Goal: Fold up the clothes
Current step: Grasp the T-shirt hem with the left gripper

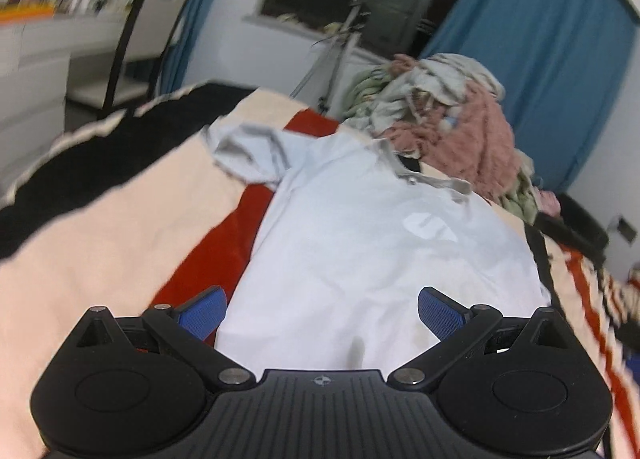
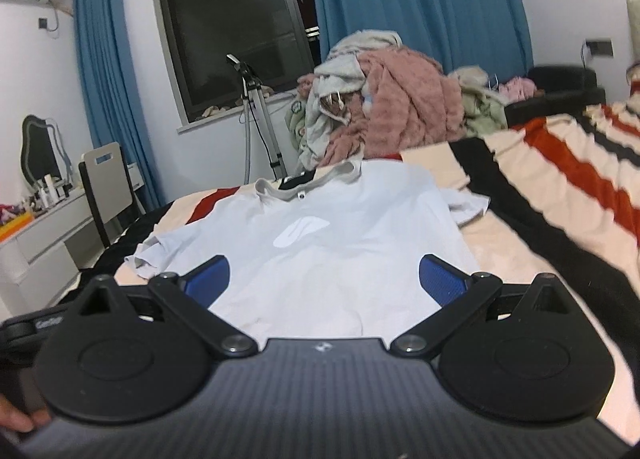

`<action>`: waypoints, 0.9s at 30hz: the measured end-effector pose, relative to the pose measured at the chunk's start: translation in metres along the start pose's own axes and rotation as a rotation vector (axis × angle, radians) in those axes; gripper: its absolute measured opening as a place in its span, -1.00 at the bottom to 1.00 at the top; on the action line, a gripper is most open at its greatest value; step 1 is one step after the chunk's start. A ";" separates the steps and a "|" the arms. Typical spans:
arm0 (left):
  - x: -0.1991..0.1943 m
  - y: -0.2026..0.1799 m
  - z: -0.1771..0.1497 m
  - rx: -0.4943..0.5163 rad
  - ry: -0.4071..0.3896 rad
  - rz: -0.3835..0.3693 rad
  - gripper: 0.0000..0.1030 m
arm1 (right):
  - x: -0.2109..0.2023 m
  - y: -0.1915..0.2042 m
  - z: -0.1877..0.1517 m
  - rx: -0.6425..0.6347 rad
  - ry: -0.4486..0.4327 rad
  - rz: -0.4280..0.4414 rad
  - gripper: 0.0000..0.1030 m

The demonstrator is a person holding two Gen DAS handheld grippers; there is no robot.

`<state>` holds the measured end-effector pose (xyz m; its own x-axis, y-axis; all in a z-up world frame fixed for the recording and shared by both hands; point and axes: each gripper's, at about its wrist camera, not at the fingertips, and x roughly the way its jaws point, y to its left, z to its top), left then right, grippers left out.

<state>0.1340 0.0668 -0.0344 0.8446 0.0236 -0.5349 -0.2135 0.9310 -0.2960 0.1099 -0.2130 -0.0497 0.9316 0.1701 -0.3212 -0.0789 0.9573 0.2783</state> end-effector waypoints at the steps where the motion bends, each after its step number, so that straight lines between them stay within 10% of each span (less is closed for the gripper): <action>1: 0.009 0.004 0.005 -0.017 0.002 0.010 0.99 | 0.002 -0.002 -0.001 0.012 0.008 0.003 1.00; 14: 0.130 0.070 0.060 -0.251 0.015 0.134 0.71 | 0.056 0.002 -0.015 -0.013 0.071 0.046 1.00; 22: 0.175 0.121 0.095 -0.481 -0.094 0.070 0.63 | 0.112 -0.027 -0.031 0.150 0.187 0.009 1.00; 27: 0.217 0.091 0.128 -0.337 -0.054 0.167 0.32 | 0.125 -0.029 -0.036 0.177 0.209 -0.002 1.00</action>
